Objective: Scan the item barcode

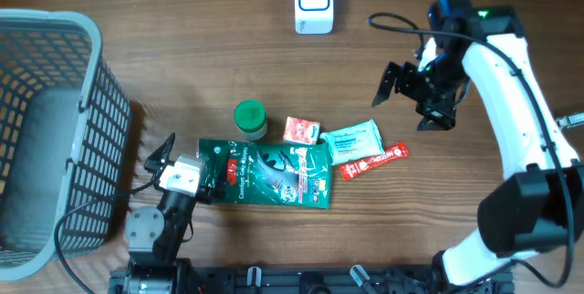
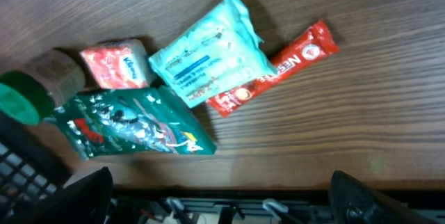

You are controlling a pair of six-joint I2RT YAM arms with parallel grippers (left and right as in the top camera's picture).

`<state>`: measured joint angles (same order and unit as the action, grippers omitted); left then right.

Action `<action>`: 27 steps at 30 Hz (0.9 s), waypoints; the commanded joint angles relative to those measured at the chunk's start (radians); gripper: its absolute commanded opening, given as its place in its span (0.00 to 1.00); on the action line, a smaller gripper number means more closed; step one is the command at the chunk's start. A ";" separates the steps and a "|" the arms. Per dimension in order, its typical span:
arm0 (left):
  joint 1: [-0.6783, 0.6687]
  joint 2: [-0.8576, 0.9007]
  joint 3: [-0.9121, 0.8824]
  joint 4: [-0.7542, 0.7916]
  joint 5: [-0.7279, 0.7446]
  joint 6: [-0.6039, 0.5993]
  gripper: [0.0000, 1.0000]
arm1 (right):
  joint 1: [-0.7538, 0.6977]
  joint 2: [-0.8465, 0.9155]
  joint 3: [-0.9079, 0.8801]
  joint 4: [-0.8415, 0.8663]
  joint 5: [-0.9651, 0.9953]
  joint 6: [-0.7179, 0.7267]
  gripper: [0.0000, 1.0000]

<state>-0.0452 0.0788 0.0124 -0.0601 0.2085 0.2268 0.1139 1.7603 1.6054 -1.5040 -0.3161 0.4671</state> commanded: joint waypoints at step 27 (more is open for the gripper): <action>-0.005 -0.006 -0.002 -0.005 0.016 -0.006 1.00 | 0.166 -0.021 -0.656 0.856 0.083 -0.263 0.64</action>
<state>-0.0452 0.0776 0.0124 -0.0601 0.2085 0.2268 0.2825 1.7046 0.9421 -0.6399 -0.1726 0.2531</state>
